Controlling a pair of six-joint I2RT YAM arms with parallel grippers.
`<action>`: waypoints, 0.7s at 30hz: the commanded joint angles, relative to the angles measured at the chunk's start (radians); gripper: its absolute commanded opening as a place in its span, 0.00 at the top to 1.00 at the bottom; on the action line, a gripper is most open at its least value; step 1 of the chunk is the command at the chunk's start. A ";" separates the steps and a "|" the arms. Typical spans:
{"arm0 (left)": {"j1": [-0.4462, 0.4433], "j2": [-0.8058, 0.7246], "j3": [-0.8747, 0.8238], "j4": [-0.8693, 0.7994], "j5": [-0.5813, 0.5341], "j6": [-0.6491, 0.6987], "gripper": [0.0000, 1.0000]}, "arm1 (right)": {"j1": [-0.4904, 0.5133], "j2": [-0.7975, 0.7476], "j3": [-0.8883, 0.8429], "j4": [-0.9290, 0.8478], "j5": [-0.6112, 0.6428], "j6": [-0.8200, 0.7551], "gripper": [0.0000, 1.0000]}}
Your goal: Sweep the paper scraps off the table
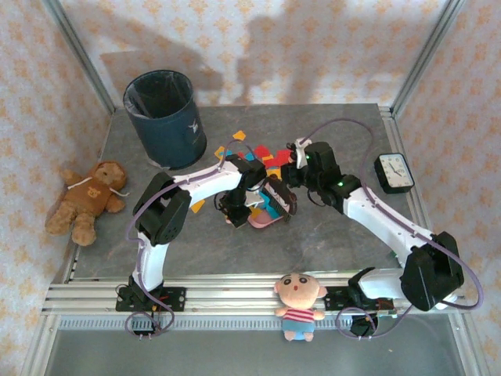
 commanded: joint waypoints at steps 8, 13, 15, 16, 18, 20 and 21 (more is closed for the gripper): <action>0.010 -0.044 -0.010 -0.007 -0.023 -0.017 1.00 | 0.004 -0.103 0.013 -0.052 0.008 0.011 1.00; 0.010 -0.050 -0.020 -0.018 -0.006 -0.008 1.00 | 0.005 -0.155 0.003 -0.038 0.115 0.026 1.00; 0.010 -0.057 -0.026 -0.013 -0.005 -0.006 1.00 | 0.004 -0.168 -0.002 -0.035 0.156 0.029 1.00; 0.010 -0.059 -0.028 -0.013 -0.005 -0.006 1.00 | 0.004 -0.171 -0.004 -0.036 0.170 0.028 1.00; 0.010 -0.060 -0.030 -0.008 -0.006 -0.008 1.00 | 0.004 -0.173 -0.008 -0.037 0.189 0.025 1.00; 0.010 -0.059 -0.029 -0.005 0.002 -0.009 1.00 | 0.004 -0.169 -0.008 -0.038 0.225 0.031 1.00; 0.010 -0.056 -0.027 -0.007 0.003 -0.009 1.00 | 0.004 -0.166 -0.011 -0.035 0.252 0.036 1.00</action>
